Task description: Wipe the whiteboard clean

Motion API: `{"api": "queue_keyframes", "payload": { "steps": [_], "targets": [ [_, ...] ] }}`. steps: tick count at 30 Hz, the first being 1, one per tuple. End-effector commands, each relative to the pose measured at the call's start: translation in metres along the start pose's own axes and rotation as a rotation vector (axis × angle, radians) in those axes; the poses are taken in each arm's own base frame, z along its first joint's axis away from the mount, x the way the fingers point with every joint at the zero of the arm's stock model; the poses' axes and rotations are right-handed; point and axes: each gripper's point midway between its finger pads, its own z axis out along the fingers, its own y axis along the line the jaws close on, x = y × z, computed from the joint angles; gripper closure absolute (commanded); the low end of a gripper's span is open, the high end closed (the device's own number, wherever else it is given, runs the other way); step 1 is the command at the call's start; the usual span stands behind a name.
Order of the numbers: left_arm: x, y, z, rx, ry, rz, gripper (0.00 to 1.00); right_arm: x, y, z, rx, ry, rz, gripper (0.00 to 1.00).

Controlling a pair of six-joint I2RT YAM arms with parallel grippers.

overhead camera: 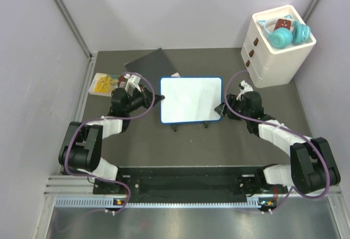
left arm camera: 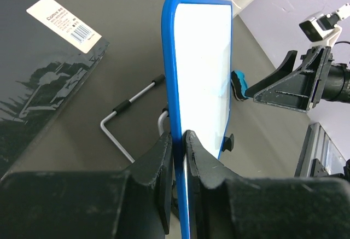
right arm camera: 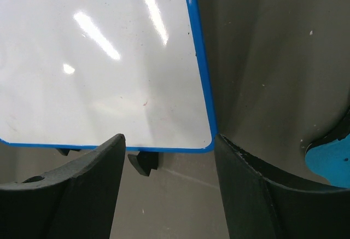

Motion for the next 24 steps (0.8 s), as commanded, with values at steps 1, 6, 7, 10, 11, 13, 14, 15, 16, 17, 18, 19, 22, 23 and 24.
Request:
{"api": "queue_keyframes", "payload": {
  "steps": [1,6,7,10,11,13,14,15,16,17,18,19,22,23,24],
  "targets": [
    [-0.037,0.003,0.005,-0.013,-0.087,0.109,0.96,-0.007,0.008,-0.001,-0.025,-0.029,-0.034,0.35],
    [-0.03,0.02,0.007,-0.069,-0.083,0.097,0.96,-0.006,0.009,-0.002,-0.028,-0.03,-0.033,0.34],
    [-0.028,0.023,0.006,-0.078,-0.084,0.094,0.96,-0.006,0.009,-0.002,-0.029,-0.03,-0.034,0.34],
    [-0.022,0.035,0.008,-0.092,-0.074,0.073,0.96,-0.006,0.009,-0.003,-0.031,-0.029,-0.038,0.34],
    [-0.021,0.037,0.009,-0.098,-0.074,0.067,0.96,-0.006,0.009,-0.003,-0.031,-0.029,-0.038,0.34],
    [-0.019,0.04,0.01,-0.098,-0.074,0.064,0.96,-0.005,0.009,-0.003,-0.034,-0.029,-0.039,0.34],
    [-0.017,0.043,0.01,-0.104,-0.073,0.055,0.96,-0.006,0.009,-0.003,-0.033,-0.03,-0.039,0.34],
    [-0.017,0.044,0.01,-0.102,-0.078,0.056,0.96,-0.006,0.009,-0.003,-0.032,-0.032,-0.04,0.34],
    [-0.016,0.044,0.01,-0.102,-0.078,0.056,0.96,-0.005,0.009,-0.003,-0.033,-0.03,-0.039,0.34],
    [-0.015,0.045,0.01,-0.1,-0.072,0.056,0.96,-0.005,0.01,-0.003,-0.034,-0.03,-0.041,0.34],
    [-0.015,0.046,0.01,-0.103,-0.071,0.056,0.96,-0.005,0.01,-0.003,-0.034,-0.03,-0.041,0.34],
    [-0.016,0.045,0.008,-0.104,-0.073,0.058,0.96,-0.006,0.009,-0.003,-0.033,-0.031,-0.041,0.34],
    [-0.01,0.047,0.004,-0.123,-0.07,0.047,0.96,-0.005,0.009,-0.003,-0.032,-0.028,-0.039,0.34],
    [-0.01,0.046,0.003,-0.125,-0.07,0.047,0.96,-0.005,0.009,-0.003,-0.032,-0.032,-0.04,0.34],
    [-0.008,0.046,0.002,-0.127,-0.067,0.043,0.96,-0.005,0.009,-0.003,-0.033,-0.03,-0.039,0.34]
  ]
}}
